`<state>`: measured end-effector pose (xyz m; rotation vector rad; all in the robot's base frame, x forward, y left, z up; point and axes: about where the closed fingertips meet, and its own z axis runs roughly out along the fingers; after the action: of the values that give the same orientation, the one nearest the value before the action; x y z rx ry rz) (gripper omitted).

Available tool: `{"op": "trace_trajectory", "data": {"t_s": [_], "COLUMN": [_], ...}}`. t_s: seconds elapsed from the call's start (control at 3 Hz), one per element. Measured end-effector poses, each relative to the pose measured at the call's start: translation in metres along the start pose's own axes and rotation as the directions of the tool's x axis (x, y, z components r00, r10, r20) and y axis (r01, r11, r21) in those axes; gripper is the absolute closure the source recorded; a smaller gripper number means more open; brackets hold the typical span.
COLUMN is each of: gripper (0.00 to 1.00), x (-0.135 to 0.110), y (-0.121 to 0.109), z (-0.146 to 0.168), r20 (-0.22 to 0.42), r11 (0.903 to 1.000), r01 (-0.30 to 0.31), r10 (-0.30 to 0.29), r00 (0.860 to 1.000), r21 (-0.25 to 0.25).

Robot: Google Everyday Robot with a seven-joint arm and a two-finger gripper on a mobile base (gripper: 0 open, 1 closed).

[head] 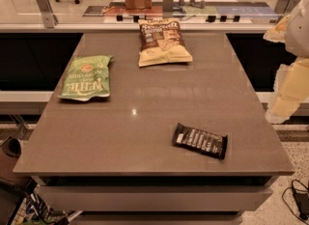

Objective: Move rxbar chocolate near brown chip bag

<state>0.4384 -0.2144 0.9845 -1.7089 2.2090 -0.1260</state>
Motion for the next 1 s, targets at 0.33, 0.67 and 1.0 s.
{"op": "trace_trajectory", "data": {"t_s": [0.33,0.67,1.0], "gripper": [0.0,0.0,0.0], "x": [0.0,0.0,0.005], "y": [0.0,-0.002,0.0], "z": [0.0,0.002,0.017], "r20": [0.0,0.029,0.108], "r11": [1.0,0.9998,0.9959], "r01": [0.0,-0.019,-0.09], "r10": [0.0,0.019,0.09], "r00": [1.0,0.999,0.99], "r21": [0.0,0.001,-0.008]}}
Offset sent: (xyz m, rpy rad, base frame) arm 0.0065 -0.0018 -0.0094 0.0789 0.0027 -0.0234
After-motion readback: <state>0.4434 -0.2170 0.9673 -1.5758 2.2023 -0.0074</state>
